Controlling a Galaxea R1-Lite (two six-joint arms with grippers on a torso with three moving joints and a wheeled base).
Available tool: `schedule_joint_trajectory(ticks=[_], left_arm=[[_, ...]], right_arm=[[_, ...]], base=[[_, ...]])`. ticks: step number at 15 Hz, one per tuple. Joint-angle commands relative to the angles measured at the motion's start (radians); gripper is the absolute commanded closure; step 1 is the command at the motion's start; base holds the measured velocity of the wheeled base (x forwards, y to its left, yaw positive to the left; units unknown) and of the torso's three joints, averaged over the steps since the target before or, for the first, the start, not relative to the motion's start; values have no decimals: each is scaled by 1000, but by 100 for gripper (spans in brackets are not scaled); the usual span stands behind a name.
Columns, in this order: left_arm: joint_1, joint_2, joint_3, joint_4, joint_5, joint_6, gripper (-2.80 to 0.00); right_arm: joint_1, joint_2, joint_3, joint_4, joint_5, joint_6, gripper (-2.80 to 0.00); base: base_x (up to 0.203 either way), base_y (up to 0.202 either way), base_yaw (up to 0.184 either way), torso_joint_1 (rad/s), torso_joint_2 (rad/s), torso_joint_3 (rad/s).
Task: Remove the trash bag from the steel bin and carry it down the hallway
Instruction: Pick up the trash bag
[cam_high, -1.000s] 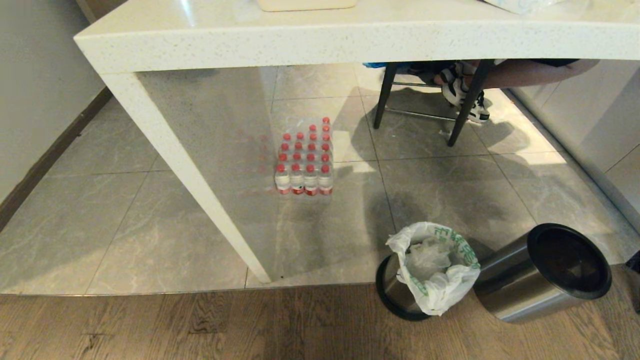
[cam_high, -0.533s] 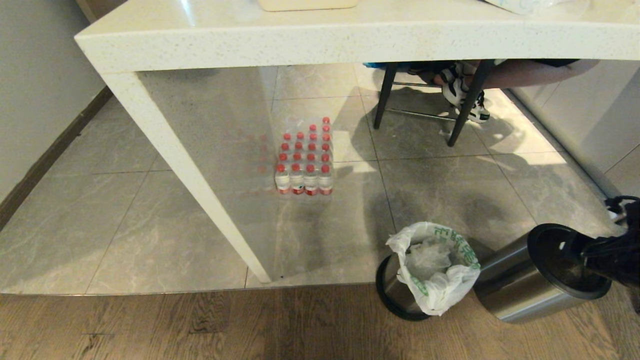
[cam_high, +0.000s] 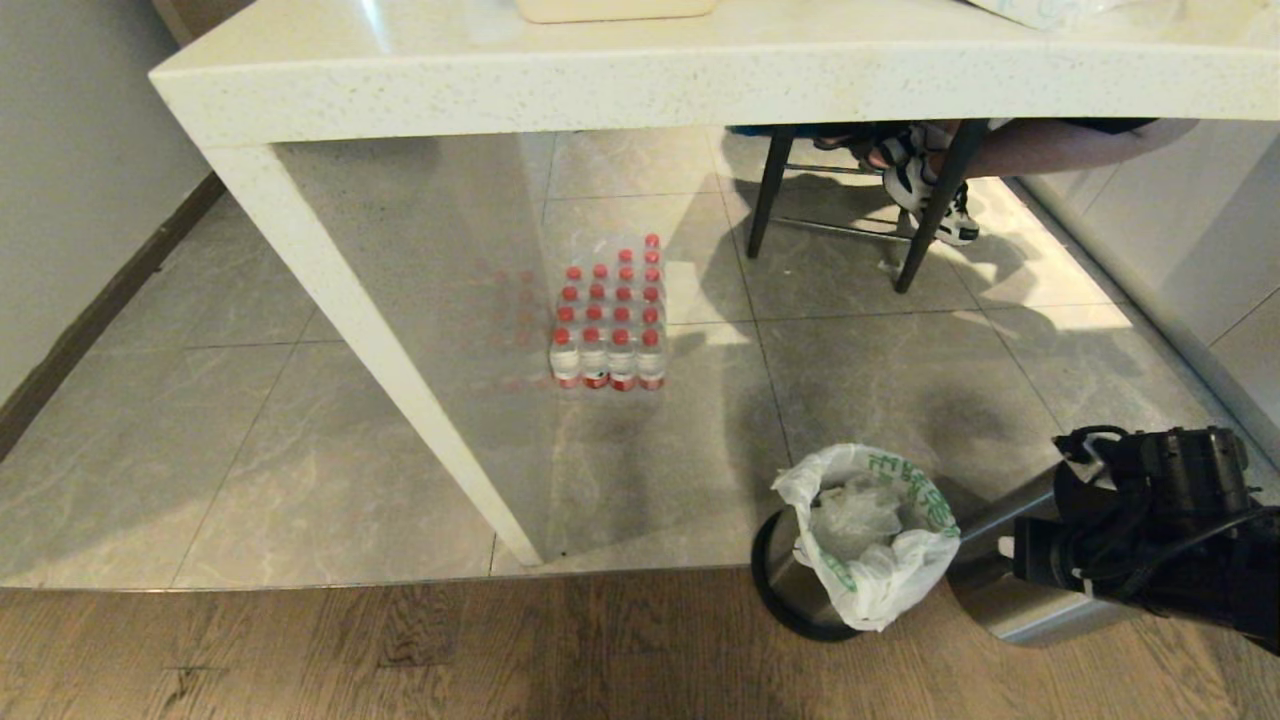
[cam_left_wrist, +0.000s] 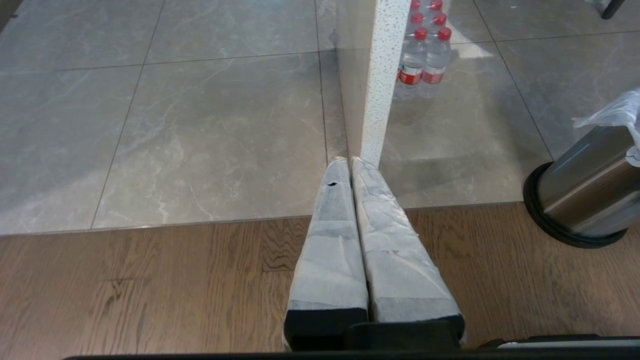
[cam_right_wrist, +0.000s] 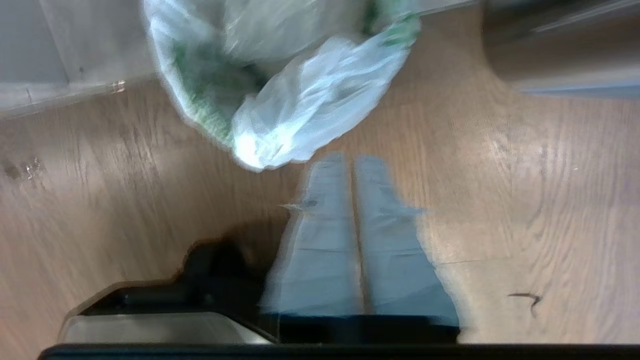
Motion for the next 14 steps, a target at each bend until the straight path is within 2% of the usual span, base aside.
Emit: schedule_joint_trajectory(ticks=[1, 6, 11, 14], left_arm=[[0, 0, 0, 0, 0, -1, 0], [0, 0, 0, 0, 0, 0, 0], [0, 0, 0, 0, 0, 0, 0], [0, 0, 0, 0, 0, 0, 0]], right_arm=[[20, 63, -1, -8, 1, -11, -280], [94, 212, -4, -133, -1, -110, -280], [124, 334, -9, -251, -3, -123, -280], [123, 392, -13, -342, -66, -171, -280]], base=[[0, 0, 0, 0, 0, 0], [0, 0, 0, 0, 0, 0], [0, 0, 0, 0, 0, 0], [0, 0, 0, 0, 0, 0]])
